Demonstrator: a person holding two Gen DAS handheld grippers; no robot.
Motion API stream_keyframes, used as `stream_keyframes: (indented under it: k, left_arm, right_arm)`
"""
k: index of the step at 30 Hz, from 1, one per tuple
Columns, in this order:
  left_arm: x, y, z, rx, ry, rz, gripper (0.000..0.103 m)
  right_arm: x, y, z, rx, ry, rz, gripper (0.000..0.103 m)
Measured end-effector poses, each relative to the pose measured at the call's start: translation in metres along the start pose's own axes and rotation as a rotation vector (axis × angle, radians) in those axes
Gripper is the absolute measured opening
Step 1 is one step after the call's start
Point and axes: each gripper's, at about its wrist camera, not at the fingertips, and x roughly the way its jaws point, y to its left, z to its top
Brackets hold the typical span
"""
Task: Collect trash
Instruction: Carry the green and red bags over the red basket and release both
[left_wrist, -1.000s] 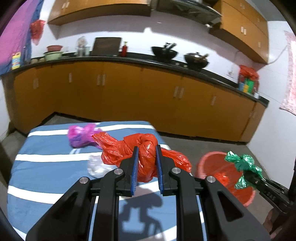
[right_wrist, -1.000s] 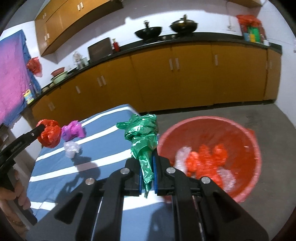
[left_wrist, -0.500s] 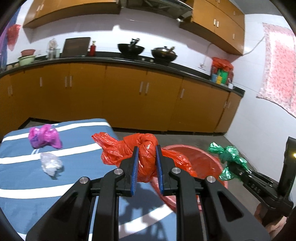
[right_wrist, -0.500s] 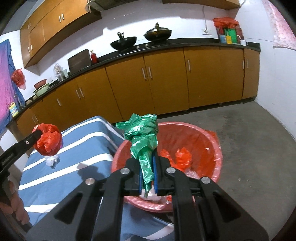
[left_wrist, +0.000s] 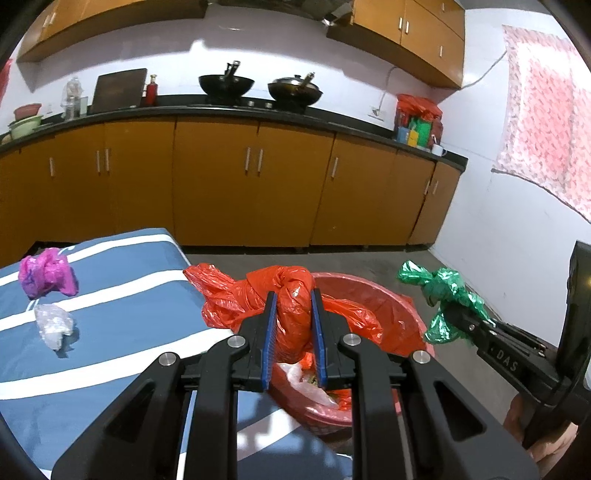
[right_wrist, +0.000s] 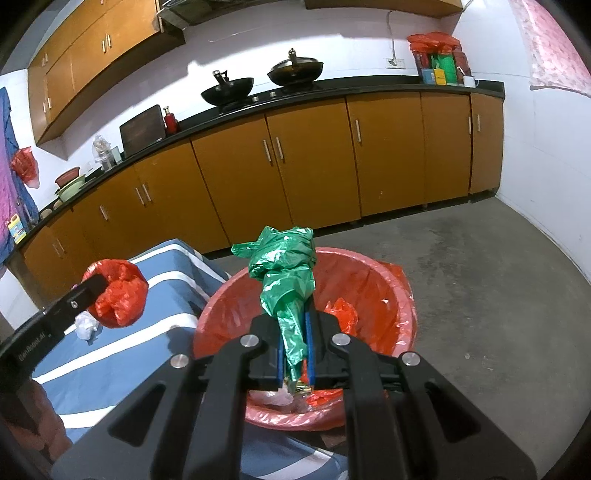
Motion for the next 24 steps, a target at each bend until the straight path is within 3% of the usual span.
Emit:
stream_keyframes:
  k: [18,19,20,22,24]
  left_arm:
    - [0.050,-0.023,-0.005,0.047,0.069,-0.042,0.020]
    - [0.052,-0.021,-0.006,0.042,0.073,-0.039,0.026]
    - [0.053,-0.020,-0.006,0.039,0.078,-0.042,0.040]
    - [0.054,-0.016,-0.008,0.032,0.076,-0.028,0.058]
    - [0.053,-0.010,-0.010,0.033,0.071,-0.007,0.059]
  right_arm:
    - [0.022,-0.012,0.006,0.035,0.007,0.000,0.013]
    - [0.024,-0.013,0.007,0.040,0.008,0.009,0.015]
    - [0.025,-0.014,0.007,0.045,0.007,0.010,0.016]
    - [0.028,-0.016,0.008,0.053,0.012,0.012,0.022]
    - [0.029,-0.018,0.008,0.059,0.015,0.014,0.028]
